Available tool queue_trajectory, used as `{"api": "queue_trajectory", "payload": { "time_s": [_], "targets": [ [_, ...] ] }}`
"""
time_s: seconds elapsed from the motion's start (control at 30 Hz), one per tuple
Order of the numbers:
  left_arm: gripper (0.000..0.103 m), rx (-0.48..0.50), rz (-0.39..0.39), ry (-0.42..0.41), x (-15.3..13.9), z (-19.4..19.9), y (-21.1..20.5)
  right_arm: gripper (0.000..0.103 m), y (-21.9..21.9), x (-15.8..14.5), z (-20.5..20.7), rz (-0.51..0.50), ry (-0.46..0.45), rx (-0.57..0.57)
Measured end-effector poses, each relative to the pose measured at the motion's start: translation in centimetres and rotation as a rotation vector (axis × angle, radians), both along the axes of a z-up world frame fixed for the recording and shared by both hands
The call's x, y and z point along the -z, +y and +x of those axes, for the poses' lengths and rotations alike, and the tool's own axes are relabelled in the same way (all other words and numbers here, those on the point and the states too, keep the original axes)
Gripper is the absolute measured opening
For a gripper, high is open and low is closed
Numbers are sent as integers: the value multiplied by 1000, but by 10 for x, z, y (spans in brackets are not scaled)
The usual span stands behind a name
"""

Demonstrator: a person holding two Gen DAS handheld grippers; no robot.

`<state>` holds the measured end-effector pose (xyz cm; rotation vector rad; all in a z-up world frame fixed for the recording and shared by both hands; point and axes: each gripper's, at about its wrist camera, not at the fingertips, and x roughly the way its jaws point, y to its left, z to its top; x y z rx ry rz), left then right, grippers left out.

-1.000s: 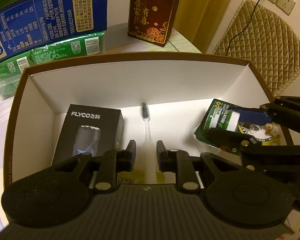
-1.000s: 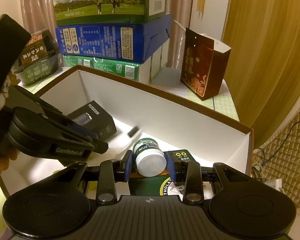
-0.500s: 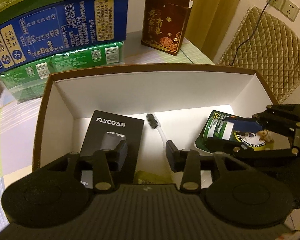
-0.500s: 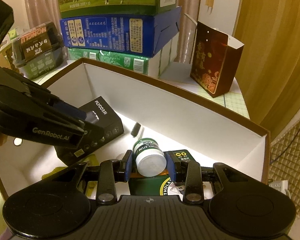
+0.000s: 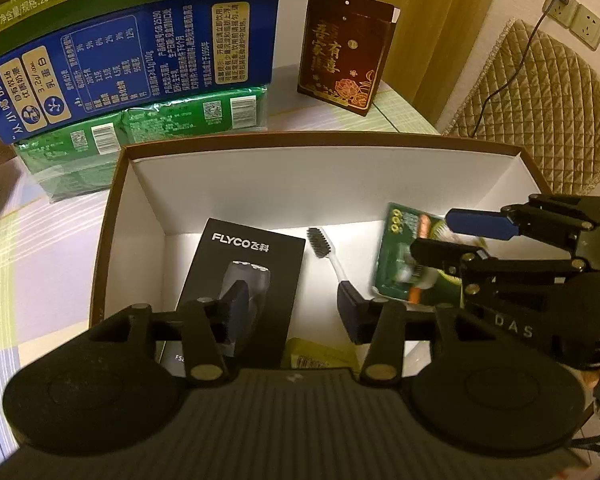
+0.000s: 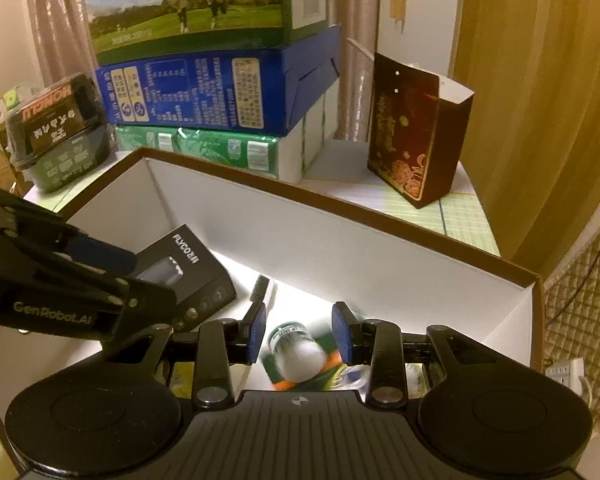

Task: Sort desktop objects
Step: 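Lower the toothbrush and medicine pack into the box and open both grippers, then withdraw both tools from the box toward the remaining items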

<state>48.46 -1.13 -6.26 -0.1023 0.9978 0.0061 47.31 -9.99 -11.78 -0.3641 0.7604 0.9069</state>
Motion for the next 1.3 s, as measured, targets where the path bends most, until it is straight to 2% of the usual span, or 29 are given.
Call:
{"api": "queue_trajectory", "payload": {
  "time_s": [0.03,0.07,0.13,0.27,0.3,0.37,0.43,0.53,1.3],
  "targets": [
    [50,-3,-3,-2,-1,-1,0,46,-1,-1,0,-1,-3,4],
    [55,-5,-6,-6,-3,-2,1,61,-5,-3,-2,3,-7,8],
    [62,-7,-2,-14,-6,-6,1,74,-13,-8,-7,24,-22,11],
    [72,-3,12,-30,-12,-16,1,92,-29,-17,-19,39,-13,9],
    [76,0,14,-35,-14,-19,0,95,-34,-19,-23,42,-12,14],
    [78,2,17,-42,-16,-25,-1,101,-42,-22,-28,49,-7,29],
    [85,4,23,-48,-20,-32,-3,101,-49,-25,-32,57,8,43],
    [89,4,28,-63,-25,-42,-7,101,-57,-28,-39,61,33,66],
    [95,-33,55,-115,-58,-121,-23,101,-92,-59,-99,96,67,109]
  ]
}}
